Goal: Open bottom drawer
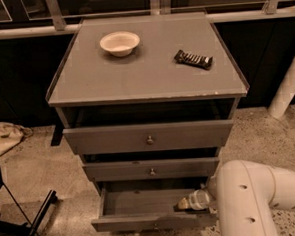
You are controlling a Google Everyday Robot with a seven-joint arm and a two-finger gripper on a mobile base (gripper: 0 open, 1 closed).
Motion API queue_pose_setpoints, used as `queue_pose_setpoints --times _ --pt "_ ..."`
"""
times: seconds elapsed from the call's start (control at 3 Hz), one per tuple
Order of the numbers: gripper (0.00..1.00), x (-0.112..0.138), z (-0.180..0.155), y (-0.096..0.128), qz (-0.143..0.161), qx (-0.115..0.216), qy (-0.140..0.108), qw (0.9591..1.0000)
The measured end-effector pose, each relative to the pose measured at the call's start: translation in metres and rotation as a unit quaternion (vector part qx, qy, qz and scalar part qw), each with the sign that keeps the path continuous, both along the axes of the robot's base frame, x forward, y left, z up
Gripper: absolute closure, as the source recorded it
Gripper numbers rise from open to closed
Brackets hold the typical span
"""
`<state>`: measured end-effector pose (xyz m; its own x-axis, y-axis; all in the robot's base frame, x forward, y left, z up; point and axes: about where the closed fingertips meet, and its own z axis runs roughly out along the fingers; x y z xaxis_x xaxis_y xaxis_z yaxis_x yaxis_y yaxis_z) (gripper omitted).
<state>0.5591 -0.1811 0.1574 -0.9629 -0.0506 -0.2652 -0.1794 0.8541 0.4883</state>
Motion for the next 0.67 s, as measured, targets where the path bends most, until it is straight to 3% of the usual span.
queue_pose_setpoints --times 0.33,0.67 --pt "1.00 -0.0267 -0.0119 0.0148 0.044 0.036 0.031 0.9979" --pt "1.00 -0.0347 -0.0135 0.0181 0.050 0.052 0.037 0.9967"
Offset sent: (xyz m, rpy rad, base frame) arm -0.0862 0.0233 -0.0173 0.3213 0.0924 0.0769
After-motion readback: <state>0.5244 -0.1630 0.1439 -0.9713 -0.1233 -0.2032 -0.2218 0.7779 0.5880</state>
